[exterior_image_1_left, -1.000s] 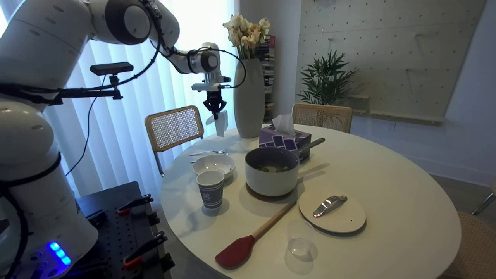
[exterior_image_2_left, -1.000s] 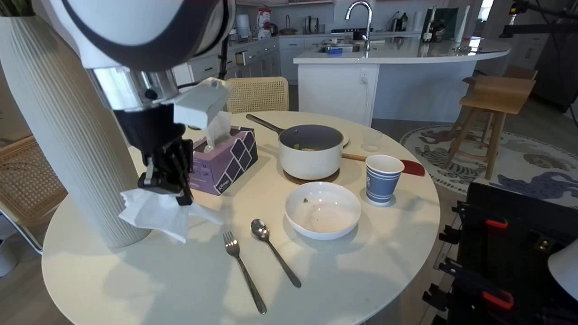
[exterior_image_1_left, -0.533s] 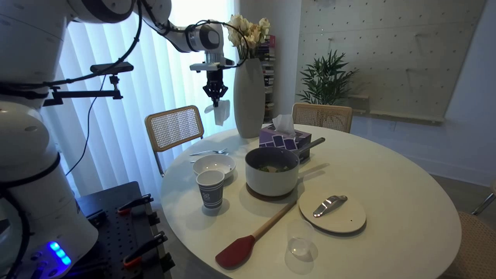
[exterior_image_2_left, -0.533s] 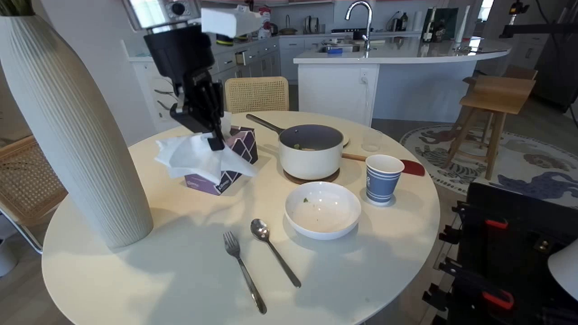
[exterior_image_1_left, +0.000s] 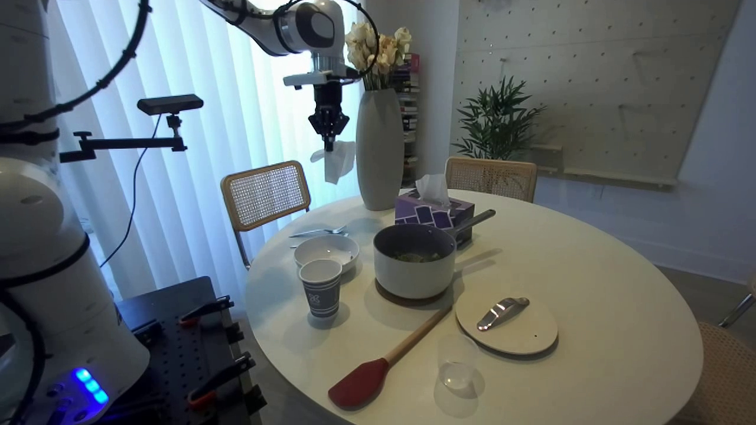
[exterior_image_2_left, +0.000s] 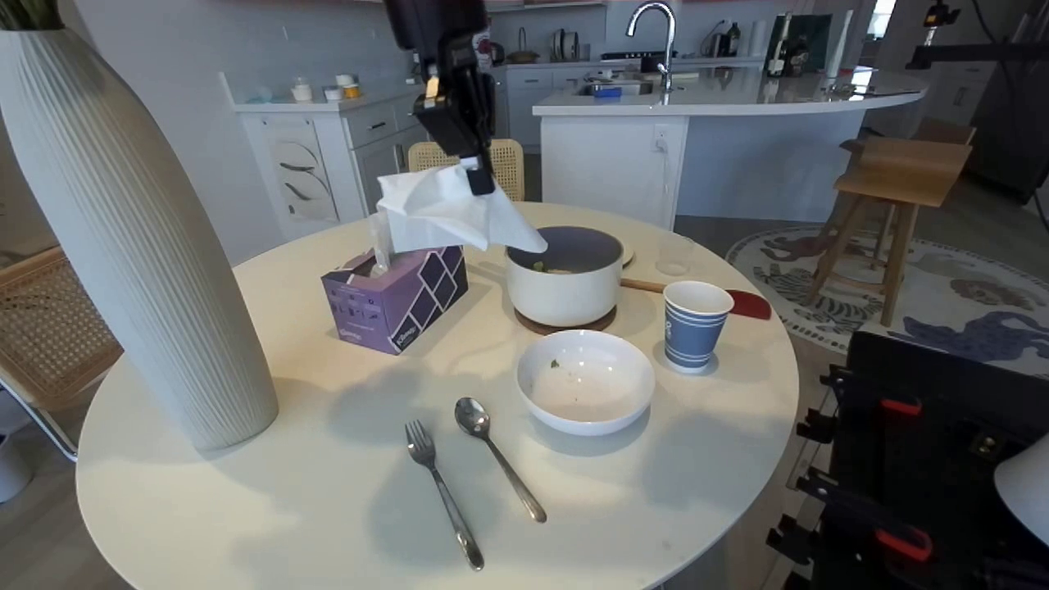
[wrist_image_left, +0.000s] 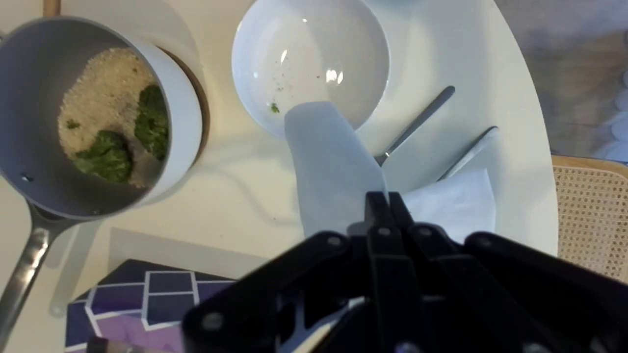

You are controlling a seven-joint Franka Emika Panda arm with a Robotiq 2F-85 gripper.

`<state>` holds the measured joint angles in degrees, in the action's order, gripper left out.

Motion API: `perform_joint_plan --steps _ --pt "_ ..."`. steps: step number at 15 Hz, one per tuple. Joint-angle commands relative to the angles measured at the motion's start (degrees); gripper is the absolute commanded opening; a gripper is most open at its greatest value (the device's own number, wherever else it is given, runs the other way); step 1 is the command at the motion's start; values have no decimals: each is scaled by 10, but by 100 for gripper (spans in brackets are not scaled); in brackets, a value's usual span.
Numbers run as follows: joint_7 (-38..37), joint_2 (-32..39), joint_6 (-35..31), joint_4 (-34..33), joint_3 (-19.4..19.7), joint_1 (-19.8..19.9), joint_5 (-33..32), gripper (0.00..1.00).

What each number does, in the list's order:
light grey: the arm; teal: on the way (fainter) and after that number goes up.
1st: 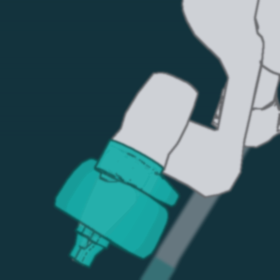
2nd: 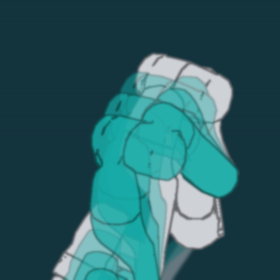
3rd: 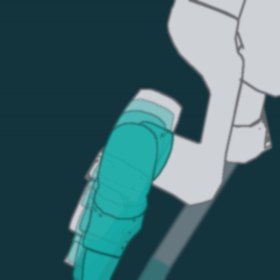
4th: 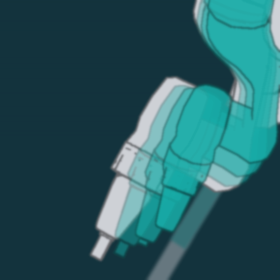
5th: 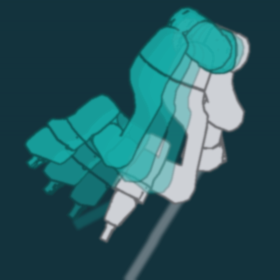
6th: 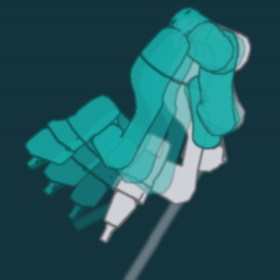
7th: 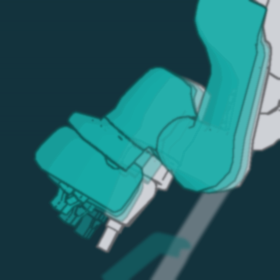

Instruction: Move the tissue to the right side of the table

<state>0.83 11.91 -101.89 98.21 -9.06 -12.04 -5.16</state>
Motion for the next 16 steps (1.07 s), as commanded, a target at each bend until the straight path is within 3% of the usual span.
perform_joint_plan --steps 1,9,16 --pt "6 -100 -9 105 17 35 24 0" --pt "23 -268 -25 265 91 112 -15 0" --pt "21 -331 -103 364 144 166 -77 0"
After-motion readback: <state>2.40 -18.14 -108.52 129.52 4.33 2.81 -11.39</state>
